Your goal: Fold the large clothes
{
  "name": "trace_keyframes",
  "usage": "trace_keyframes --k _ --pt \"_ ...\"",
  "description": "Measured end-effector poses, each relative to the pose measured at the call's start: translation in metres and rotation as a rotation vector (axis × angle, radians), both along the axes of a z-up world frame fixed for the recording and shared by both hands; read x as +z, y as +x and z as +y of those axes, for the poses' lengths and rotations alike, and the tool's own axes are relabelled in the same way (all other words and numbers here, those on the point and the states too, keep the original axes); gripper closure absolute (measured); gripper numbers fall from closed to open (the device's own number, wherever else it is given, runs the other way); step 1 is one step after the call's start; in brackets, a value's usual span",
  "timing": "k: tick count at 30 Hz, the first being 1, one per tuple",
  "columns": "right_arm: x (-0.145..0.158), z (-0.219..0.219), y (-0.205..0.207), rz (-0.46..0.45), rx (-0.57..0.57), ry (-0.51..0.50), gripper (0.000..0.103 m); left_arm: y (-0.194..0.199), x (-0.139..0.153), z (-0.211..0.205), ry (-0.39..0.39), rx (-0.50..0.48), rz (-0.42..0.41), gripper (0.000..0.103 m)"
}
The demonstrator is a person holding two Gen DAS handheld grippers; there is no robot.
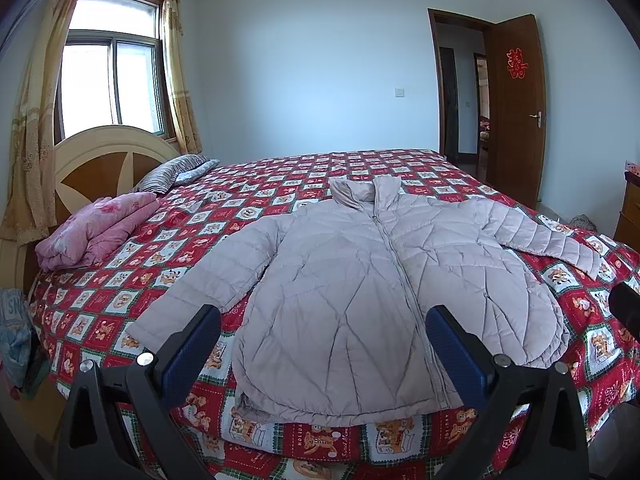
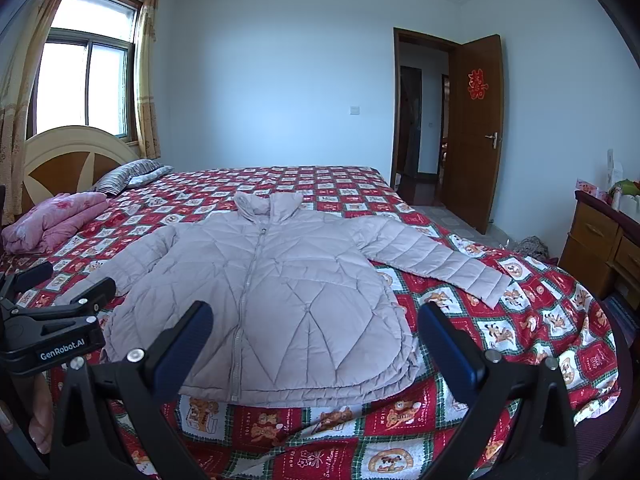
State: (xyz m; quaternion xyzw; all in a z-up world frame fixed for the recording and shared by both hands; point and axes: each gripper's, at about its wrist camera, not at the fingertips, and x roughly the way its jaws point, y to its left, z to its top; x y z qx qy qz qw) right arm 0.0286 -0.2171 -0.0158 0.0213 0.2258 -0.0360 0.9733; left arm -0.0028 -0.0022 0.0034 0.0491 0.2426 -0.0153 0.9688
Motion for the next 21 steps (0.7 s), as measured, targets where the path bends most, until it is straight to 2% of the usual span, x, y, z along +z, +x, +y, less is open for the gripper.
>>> trace_keyframes --k 21 --pt "-0.0004 0.0011 -0.0003 0.001 0.003 0.003 0.0 -0.0013 0.0014 0.0012 -0.006 0.003 -0.011 0.001"
